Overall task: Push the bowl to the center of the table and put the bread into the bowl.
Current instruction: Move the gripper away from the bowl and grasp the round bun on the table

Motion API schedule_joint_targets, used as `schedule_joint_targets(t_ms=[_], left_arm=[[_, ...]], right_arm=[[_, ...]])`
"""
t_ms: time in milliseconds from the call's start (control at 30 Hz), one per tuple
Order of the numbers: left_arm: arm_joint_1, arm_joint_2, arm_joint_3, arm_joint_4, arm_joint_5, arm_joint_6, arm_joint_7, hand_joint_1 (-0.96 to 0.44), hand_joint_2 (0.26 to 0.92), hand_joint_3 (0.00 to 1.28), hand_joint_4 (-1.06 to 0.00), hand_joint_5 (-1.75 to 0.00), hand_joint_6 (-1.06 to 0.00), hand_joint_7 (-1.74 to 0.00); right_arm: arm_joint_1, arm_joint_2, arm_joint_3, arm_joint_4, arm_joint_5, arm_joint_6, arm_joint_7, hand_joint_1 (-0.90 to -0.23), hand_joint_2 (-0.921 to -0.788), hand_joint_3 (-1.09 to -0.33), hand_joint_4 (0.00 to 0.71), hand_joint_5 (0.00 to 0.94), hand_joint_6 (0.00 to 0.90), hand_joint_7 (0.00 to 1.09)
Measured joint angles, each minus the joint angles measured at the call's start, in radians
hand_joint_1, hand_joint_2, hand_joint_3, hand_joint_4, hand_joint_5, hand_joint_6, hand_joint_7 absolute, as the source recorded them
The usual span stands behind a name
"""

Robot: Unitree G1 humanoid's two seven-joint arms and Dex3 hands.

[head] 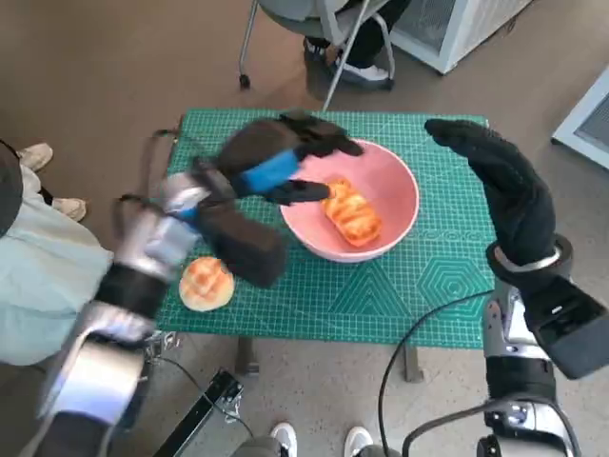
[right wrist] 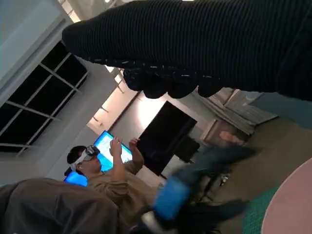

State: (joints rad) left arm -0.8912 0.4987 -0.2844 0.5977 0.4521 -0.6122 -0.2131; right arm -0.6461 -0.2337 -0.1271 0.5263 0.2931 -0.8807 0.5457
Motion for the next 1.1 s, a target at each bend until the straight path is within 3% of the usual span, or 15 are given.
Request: schedule_joint_targets(t_ms=[167, 267, 533, 900, 1100], left_arm=[[0.148, 0.106, 0.073, -0.200, -0.092, 0.054, -0.111, -0.41, 0.905, 0.02, -0.59, -0.14, -0.53, -0.32], [0.247, 0.183, 0.117, -0.319, -0.133, 0.131, -0.203, -0.41, 0.892, 0.01, -0.54, -0.05, -0.50, -0.19], [0.448, 0.326, 0.200, -0.497, -0.170, 0.281, -0.353, -0.35, 0.819, 0.00, -0.42, 0.00, -0.42, -0.07], [0.525, 0.353, 0.202, -0.527, -0.171, 0.347, -0.437, -0.22, 0.721, 0.00, -0.24, 0.00, -0.30, 0.00], [0.525, 0.347, 0.180, -0.512, -0.149, 0.355, -0.438, -0.19, 0.712, 0.00, -0.19, 0.00, -0.26, 0.00]], right_arm=[[0.000, 0.001, 0.000, 0.000, 0.014, 0.001, 0.001, -0.691, -0.921, -0.754, 0.332, 0.007, 0.001, 0.84], [-0.001, 0.001, 0.000, 0.002, 0.019, 0.002, 0.005, -0.691, -0.921, -0.749, 0.331, 0.006, 0.001, 0.84], [-0.001, 0.006, 0.003, 0.010, 0.022, 0.015, 0.012, -0.689, -0.921, -0.735, 0.329, 0.004, 0.000, 0.84], [-0.009, 0.021, 0.009, 0.019, 0.026, 0.027, 0.027, -0.683, -0.921, -0.737, 0.325, 0.002, -0.001, 0.85], [-0.009, 0.021, 0.009, 0.022, 0.028, 0.034, 0.034, -0.684, -0.921, -0.738, 0.323, 0.001, -0.001, 0.85]])
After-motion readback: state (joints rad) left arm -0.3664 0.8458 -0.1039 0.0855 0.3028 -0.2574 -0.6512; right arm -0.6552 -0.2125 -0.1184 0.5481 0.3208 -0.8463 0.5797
